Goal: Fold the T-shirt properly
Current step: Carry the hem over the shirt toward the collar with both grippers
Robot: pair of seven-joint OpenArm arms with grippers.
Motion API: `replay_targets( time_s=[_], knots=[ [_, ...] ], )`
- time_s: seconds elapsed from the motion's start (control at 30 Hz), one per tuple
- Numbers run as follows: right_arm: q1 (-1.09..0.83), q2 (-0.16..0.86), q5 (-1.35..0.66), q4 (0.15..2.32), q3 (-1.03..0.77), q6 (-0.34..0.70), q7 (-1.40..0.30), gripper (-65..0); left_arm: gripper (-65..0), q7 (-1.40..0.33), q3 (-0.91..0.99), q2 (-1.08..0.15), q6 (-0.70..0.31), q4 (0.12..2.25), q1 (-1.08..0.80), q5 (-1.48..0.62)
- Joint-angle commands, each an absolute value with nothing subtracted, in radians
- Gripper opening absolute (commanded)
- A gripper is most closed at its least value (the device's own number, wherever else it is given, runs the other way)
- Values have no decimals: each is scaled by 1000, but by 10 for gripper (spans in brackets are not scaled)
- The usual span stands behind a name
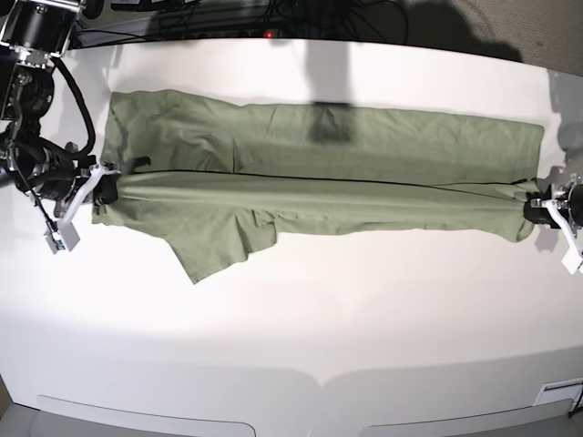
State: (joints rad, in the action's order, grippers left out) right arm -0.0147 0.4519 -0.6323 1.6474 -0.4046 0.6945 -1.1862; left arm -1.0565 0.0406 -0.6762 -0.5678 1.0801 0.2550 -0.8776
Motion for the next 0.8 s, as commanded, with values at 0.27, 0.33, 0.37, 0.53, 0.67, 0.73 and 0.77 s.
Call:
replay_targets(
  time_s=[0.27, 0.33, 0.37, 0.53, 0.67, 0.73, 0.77],
  knots=[
    [-38, 474, -641, 1684, -413, 698, -1192, -650, -650, -1104, 54, -705, -561, 1096, 277, -903],
    [-55, 474, -646, 1684, -413, 698, -1194, -650, -650, -1112, 54, -705, -561, 1096, 277, -903],
    [-65, 474, -652, 1684, -413, 698, -1195, -650, -650, -1125, 54, -707, -561, 1096, 277, -903],
    [-92, 474, -665, 1684, -413, 698, -1176, -650, -650, -1181, 54, -724, -565, 1096, 277, -895],
    [-92, 474, -666, 1684, -413, 698, -1172, -650, -650, -1174, 54, -727, -564, 1096, 277, -896],
    [-92, 474, -666, 1684, -413, 698, -1179, -650, -650, -1174, 54, -727, -564, 1096, 277, -896],
    [-92, 474, -666, 1684, -413, 698, -1190, -650, -650, -1175, 54, -727, -564, 1096, 277, -895]
  ],
)
